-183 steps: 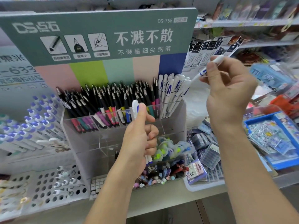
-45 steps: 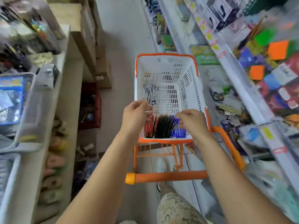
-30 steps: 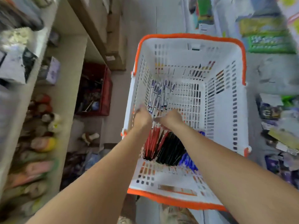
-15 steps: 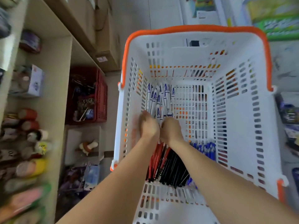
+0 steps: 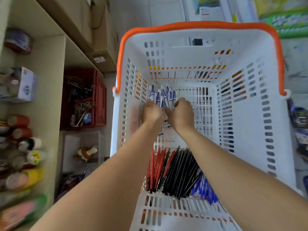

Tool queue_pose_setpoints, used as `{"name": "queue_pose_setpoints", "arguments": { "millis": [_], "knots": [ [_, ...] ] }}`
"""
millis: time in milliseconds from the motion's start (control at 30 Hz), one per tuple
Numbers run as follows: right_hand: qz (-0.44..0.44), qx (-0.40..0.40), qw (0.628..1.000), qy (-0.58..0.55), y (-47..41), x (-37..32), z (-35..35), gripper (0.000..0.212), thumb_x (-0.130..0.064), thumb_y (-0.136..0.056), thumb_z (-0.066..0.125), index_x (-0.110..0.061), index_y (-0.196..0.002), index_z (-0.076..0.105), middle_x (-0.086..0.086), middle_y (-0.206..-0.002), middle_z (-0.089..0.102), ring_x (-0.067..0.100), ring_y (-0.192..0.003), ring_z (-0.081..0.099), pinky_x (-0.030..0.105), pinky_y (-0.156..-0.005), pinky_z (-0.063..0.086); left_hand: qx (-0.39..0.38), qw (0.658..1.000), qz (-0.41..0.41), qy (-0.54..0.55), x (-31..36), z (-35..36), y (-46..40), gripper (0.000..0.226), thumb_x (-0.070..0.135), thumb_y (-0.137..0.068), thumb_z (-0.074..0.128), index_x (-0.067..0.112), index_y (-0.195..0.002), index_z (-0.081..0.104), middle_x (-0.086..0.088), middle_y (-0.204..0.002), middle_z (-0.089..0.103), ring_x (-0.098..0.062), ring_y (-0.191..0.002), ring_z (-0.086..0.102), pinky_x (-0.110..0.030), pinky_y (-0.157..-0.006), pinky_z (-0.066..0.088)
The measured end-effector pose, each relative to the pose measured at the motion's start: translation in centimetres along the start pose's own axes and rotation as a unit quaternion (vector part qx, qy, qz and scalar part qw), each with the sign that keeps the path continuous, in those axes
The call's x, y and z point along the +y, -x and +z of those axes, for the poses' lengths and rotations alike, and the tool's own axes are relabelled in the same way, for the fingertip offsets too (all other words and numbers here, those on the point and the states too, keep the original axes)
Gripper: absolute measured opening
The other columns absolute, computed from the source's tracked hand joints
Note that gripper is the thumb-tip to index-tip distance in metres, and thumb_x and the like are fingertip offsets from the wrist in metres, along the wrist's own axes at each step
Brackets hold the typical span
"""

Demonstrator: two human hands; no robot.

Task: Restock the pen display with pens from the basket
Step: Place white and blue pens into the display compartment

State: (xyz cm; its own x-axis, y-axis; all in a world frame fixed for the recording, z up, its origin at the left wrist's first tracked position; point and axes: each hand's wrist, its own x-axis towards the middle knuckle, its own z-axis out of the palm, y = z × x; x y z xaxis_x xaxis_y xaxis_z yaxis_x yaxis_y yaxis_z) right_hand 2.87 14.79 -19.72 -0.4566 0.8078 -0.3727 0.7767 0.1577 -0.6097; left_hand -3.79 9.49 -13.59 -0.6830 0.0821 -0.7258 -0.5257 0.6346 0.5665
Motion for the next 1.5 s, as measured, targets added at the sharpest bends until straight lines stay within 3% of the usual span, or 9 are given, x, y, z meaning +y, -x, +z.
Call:
{"name": "queue_pose_setpoints", "arguments": {
  "millis": [200,300,400,533,700,967,1233,1367,1500],
  "knots": [
    [0.044,-0.047,0.998,-0.010,0.1,-1.8,0.4,0.104,-0.063,-0.075,0.077,0.002,-0.144,0.034,0.020,-0.144,0.038,0.038,-0.130,0.045,0.044,-0.101,0.046,0.002,0.994,-0.054,0.098,0.5,-1.4,1.0,0.065,0.057,-0.105,0.021,0.013,-0.147,0.045,-0.008,-0.149,0.051,-0.026,-0.139,0.045,-0.038,-0.118,0.028],
    [0.016,-0.036,0.996,0.074,0.9,-2.7,1.5,0.098,-0.056,-0.081,0.073,0.001,-0.146,0.027,0.019,-0.145,0.033,0.039,-0.132,0.037,0.046,-0.105,0.043,0.038,0.989,-0.068,0.129,-0.6,-1.3,0.3,0.101,0.091,-0.071,0.023,0.022,-0.138,0.054,-0.001,-0.142,0.058,-0.021,-0.129,0.053,-0.043,-0.114,0.035],
    [-0.039,-0.010,0.987,0.154,1.9,-2.8,2.4,0.080,-0.053,-0.094,0.046,0.002,-0.147,0.025,0.019,-0.143,0.034,0.037,-0.127,0.040,0.044,-0.101,0.042,-0.046,0.985,-0.045,0.162,-1.1,-1.2,0.8,0.085,0.071,-0.097,0.015,0.010,-0.152,0.038,-0.012,-0.156,0.041,-0.031,-0.142,0.040,-0.048,-0.118,0.031],
    [-0.064,0.027,0.984,0.161,2.9,-2.8,3.3,0.093,-0.056,-0.081,0.004,0.007,-0.143,0.032,0.023,-0.138,0.041,0.038,-0.119,0.046,0.042,-0.096,0.044,-0.018,0.976,-0.045,0.211,-1.8,-1.4,1.1,0.074,0.062,-0.102,0.027,0.007,-0.146,0.046,-0.009,-0.151,0.048,-0.025,-0.139,0.046,-0.040,-0.118,0.032],
    [-0.053,0.009,0.982,0.182,2.4,-3.1,4.2,0.060,-0.033,-0.102,0.042,0.007,-0.144,0.029,0.024,-0.140,0.038,0.038,-0.120,0.048,0.039,-0.099,0.045,0.050,0.973,-0.079,0.212,-1.6,-1.7,1.6,0.064,0.066,-0.095,0.046,0.011,-0.124,0.062,-0.006,-0.127,0.066,-0.020,-0.115,0.063,-0.037,-0.107,0.045],
    [0.004,-0.020,0.985,0.172,-0.3,-4.0,3.4,0.047,-0.011,-0.087,0.074,-0.002,-0.125,0.047,0.016,-0.123,0.058,0.033,-0.110,0.063,0.038,-0.079,0.051,-0.020,0.970,-0.064,0.235,-3.2,-2.2,3.6,0.072,0.059,-0.104,0.024,0.004,-0.142,0.050,-0.012,-0.142,0.057,-0.024,-0.132,0.053,-0.038,-0.114,0.038],
    [-0.005,0.006,0.989,0.148,-0.2,-3.6,2.1,0.027,-0.004,-0.085,0.072,-0.008,-0.108,0.060,0.010,-0.105,0.066,0.030,-0.097,0.067,0.032,-0.066,0.042,-0.036,0.972,-0.069,0.223,-4.5,-2.9,3.8,0.073,0.065,-0.100,0.029,0.010,-0.141,0.053,-0.008,-0.145,0.055,-0.023,-0.132,0.052,-0.043,-0.115,0.037],
    [0.059,-0.043,0.996,-0.042,0.0,-3.2,-0.3,0.023,-0.012,-0.075,0.076,-0.014,-0.080,0.054,0.000,-0.077,0.060,0.019,-0.068,0.061,0.025,-0.055,0.045,-0.052,0.966,-0.088,0.237,-4.1,-3.6,4.0,0.063,0.059,-0.102,0.036,0.014,-0.144,0.049,-0.006,-0.141,0.058,-0.025,-0.125,0.057,-0.039,-0.102,0.048],
    [0.082,-0.203,0.953,-0.209,4.1,-0.9,-3.6,0.020,0.002,-0.077,0.072,-0.006,-0.094,0.064,0.009,-0.080,0.064,0.021,-0.069,0.062,0.025,-0.056,0.053,-0.084,0.981,-0.034,0.171,-3.9,-4.0,4.6,0.057,0.054,-0.097,0.053,0.015,-0.137,0.057,-0.003,-0.129,0.066,-0.021,-0.115,0.063,-0.039,-0.098,0.051]
  ]
}}
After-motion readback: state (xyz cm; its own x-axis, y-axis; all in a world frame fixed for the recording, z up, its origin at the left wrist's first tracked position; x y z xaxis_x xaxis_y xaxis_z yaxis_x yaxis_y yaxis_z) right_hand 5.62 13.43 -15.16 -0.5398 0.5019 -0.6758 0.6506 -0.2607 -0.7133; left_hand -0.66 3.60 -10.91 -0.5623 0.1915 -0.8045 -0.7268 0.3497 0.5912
